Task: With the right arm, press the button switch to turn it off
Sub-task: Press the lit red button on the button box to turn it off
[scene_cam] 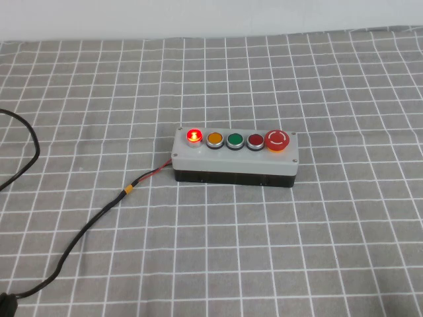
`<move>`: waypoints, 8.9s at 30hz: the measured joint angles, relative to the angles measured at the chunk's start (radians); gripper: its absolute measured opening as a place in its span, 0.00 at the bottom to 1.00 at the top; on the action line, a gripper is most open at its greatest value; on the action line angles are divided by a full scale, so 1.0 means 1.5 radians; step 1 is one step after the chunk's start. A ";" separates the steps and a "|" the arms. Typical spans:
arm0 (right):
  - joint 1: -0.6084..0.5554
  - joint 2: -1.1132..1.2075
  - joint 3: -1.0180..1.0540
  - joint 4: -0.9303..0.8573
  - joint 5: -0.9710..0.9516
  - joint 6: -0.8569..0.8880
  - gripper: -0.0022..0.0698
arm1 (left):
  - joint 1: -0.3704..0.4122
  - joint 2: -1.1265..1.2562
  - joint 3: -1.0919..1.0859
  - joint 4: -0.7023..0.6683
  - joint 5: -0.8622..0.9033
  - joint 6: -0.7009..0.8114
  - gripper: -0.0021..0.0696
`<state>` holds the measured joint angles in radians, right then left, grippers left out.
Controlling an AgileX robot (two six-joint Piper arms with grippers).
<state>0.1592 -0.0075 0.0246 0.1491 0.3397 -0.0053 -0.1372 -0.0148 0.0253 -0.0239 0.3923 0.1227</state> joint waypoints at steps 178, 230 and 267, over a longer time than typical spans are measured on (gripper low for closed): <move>0.331 0.857 -1.051 -0.088 0.363 -0.103 0.01 | 0.000 0.000 0.000 0.001 0.000 0.000 0.02; -0.026 0.022 -0.255 -0.051 0.043 -0.056 0.01 | 0.000 0.000 0.000 0.002 0.000 0.000 0.02; -0.026 -0.004 0.000 0.032 0.012 -0.056 0.01 | 0.000 0.000 0.000 0.002 0.000 0.000 0.02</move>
<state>0.1205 -0.0132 0.0248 0.1972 0.3575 -0.0898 -0.1372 -0.0148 0.0253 -0.0203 0.3923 0.1227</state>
